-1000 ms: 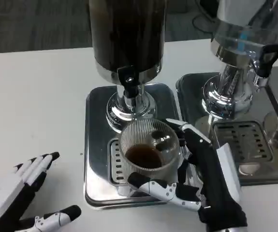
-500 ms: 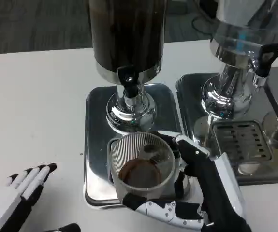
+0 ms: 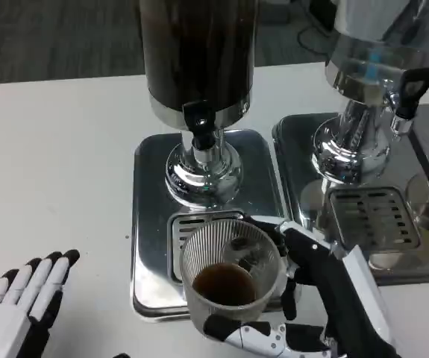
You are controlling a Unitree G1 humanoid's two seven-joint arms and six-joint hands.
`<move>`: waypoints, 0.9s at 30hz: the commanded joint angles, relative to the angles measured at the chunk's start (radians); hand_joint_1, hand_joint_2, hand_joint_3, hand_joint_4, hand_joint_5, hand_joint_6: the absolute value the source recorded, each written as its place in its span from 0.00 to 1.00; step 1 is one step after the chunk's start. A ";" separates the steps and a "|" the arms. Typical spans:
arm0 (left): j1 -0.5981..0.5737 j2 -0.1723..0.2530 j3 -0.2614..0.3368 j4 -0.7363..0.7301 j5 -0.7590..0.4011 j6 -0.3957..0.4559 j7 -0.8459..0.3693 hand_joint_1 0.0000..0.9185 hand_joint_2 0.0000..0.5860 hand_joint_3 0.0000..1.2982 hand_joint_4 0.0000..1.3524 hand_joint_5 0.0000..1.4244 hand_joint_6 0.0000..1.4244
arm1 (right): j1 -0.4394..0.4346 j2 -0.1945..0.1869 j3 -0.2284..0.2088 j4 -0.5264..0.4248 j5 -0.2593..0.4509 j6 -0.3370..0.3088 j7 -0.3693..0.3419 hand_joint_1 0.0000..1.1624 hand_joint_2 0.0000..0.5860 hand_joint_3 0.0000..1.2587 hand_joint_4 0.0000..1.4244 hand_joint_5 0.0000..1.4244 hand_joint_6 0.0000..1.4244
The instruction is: Grasp the cup under the faucet to collect the drink, then remove the cup.
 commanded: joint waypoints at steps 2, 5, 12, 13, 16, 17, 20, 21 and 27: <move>0.021 -0.021 -0.010 -0.019 0.030 0.008 0.049 0.00 0.10 0.00 0.00 0.00 0.00 | -0.002 0.007 -0.009 -0.025 0.021 -0.046 0.000 0.89 0.19 0.40 0.42 0.60 0.90; 0.015 -0.030 -0.023 -0.014 0.040 0.019 0.056 0.00 0.09 0.00 0.00 0.00 0.00 | -0.007 0.006 -0.018 -0.025 0.026 -0.045 0.003 0.89 0.19 0.40 0.42 0.60 0.90; 0.008 -0.032 -0.032 -0.023 0.055 0.035 0.063 0.00 0.09 0.00 0.00 0.00 0.00 | -0.007 0.008 -0.025 -0.021 0.028 -0.046 0.003 0.88 0.21 0.40 0.43 0.60 0.91; 0.007 -0.031 -0.033 -0.023 0.054 0.036 0.062 0.00 0.09 0.00 0.00 0.00 0.00 | -0.006 0.010 -0.027 -0.018 0.031 -0.045 0.002 0.88 0.21 0.40 0.43 0.60 0.91; -0.001 -0.027 -0.040 -0.020 0.053 0.038 0.055 0.00 0.09 0.00 0.00 0.00 0.00 | -0.010 0.015 -0.028 -0.013 0.034 -0.041 0.002 0.88 0.22 0.40 0.43 0.61 0.91; -0.003 -0.025 -0.042 -0.018 0.051 0.037 0.053 0.00 0.09 0.00 0.00 0.00 0.00 | -0.011 0.016 -0.026 -0.012 0.036 -0.040 0.004 0.88 0.22 0.40 0.43 0.61 0.91; -0.007 -0.020 -0.049 -0.016 0.050 0.033 0.049 0.00 0.10 0.00 0.00 0.00 0.00 | -0.013 0.015 -0.027 -0.011 0.038 -0.040 0.007 0.88 0.22 0.40 0.43 0.61 0.91; -0.007 -0.019 -0.051 -0.017 0.049 0.033 0.048 0.00 0.10 0.00 0.00 0.00 0.00 | -0.013 0.015 -0.027 -0.011 0.041 -0.039 0.010 0.88 0.22 0.40 0.43 0.61 0.91; 0.001 -0.024 -0.057 -0.028 0.047 0.042 0.049 0.00 0.12 0.00 0.00 0.00 0.00 | -0.007 0.013 -0.032 -0.013 0.048 -0.038 0.011 0.88 0.22 0.40 0.43 0.61 0.91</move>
